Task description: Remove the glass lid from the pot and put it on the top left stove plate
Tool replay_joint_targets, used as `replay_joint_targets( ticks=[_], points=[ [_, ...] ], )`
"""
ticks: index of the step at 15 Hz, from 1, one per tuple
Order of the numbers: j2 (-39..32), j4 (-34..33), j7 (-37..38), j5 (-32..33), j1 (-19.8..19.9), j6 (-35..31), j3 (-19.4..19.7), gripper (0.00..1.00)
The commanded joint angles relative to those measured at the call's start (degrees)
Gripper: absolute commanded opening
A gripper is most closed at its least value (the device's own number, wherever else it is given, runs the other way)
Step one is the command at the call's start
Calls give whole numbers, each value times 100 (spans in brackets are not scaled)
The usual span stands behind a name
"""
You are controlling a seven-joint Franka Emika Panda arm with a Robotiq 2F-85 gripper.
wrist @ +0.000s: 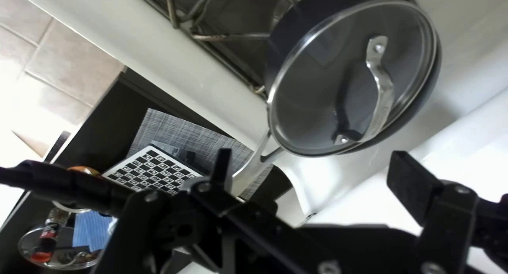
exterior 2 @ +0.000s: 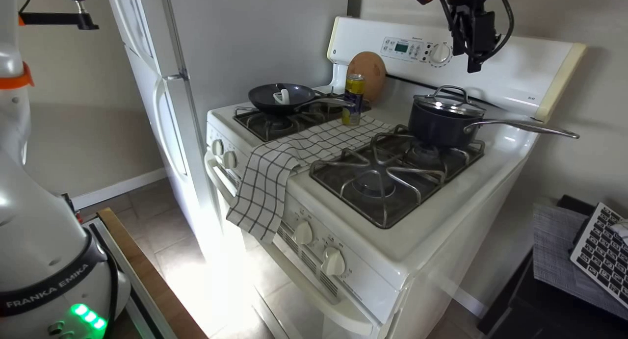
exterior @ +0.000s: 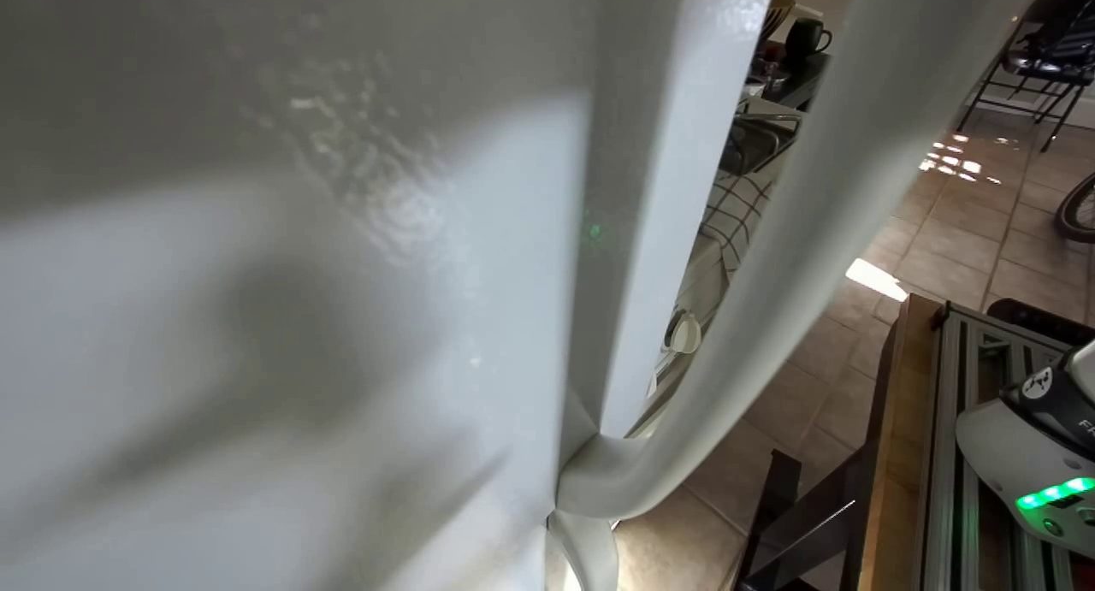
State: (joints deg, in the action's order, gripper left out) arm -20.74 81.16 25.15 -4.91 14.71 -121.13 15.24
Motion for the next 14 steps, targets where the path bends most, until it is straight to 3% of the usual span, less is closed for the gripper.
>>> replay_joint_targets(
  ticks=[1,6,8,9,11,14],
  points=[
    [-967,-1286,-201,-116,101,486,-157,100],
    [-1853,-2544,-213,147,69,1288,-209,97],
    [-2123,-2939,-192,235,60,1542,-208,73],
    [-2243,-3115,-185,267,60,1633,-213,70],
    [-2459,-3436,-177,309,66,1866,-231,52],
    [-2753,-3881,-175,347,80,2159,-255,41]
  ],
)
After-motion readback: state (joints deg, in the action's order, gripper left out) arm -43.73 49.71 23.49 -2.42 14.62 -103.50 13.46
